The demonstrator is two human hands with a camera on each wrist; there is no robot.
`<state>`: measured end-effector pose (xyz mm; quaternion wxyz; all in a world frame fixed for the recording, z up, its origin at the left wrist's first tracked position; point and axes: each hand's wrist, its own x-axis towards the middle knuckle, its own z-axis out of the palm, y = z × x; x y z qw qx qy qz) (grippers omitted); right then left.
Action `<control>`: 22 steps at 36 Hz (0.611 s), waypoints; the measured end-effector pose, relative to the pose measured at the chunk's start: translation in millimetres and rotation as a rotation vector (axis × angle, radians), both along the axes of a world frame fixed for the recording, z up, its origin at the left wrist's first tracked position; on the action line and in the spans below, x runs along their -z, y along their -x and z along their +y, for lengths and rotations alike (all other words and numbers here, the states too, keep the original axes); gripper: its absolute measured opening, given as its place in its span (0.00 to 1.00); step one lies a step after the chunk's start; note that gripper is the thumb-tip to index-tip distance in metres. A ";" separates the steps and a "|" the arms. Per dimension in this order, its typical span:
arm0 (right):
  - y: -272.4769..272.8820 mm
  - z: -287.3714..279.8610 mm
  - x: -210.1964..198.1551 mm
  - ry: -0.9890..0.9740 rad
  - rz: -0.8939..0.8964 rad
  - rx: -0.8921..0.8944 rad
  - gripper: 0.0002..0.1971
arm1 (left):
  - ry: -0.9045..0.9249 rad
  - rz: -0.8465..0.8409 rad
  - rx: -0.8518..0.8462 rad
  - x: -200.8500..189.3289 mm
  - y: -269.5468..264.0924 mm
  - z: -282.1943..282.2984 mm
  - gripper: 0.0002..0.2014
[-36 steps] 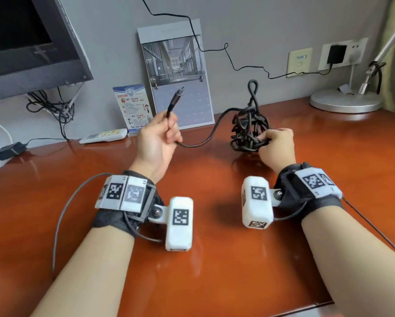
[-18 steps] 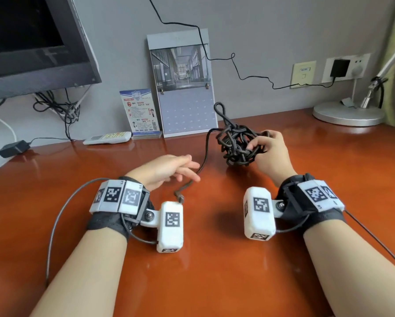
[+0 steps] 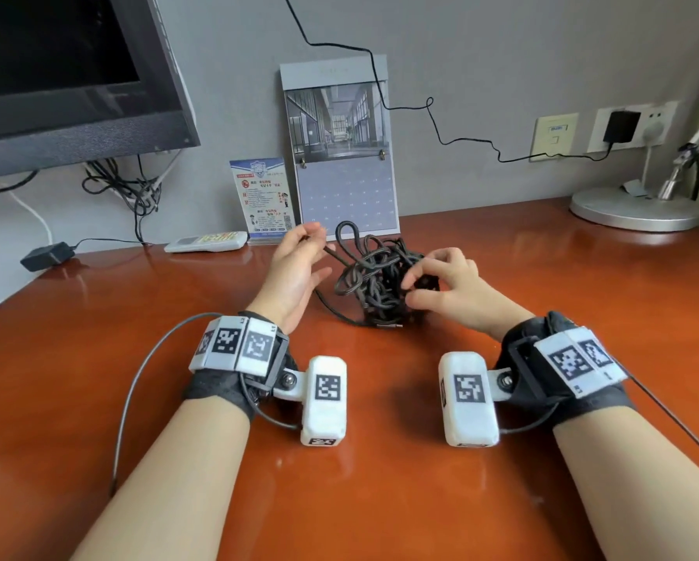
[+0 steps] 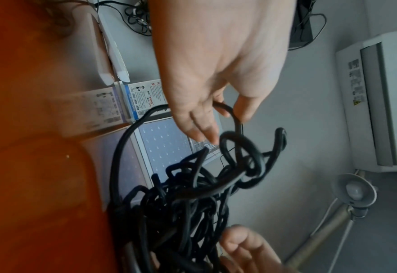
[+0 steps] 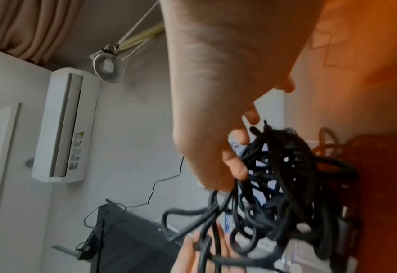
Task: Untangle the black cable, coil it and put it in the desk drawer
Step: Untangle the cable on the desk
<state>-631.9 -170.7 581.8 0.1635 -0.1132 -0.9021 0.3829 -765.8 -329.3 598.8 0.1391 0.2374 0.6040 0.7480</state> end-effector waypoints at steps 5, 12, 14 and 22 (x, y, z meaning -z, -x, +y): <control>3.5 -17.8 -2.7 0.020 0.230 0.030 0.03 | -0.163 -0.010 0.024 -6.4 -5.8 1.7 0.07; 11.4 -29.2 -1.2 -0.067 0.243 0.056 0.12 | -0.145 -0.003 -0.022 -10.2 -17.6 8.4 0.11; 11.2 -32.4 -1.5 0.002 0.281 0.071 0.14 | -0.114 0.029 -0.010 -11.3 -22.8 8.7 0.12; 14.3 -35.0 -3.2 0.105 0.209 0.129 0.17 | 0.183 0.172 -0.028 -12.9 -34.6 9.2 0.09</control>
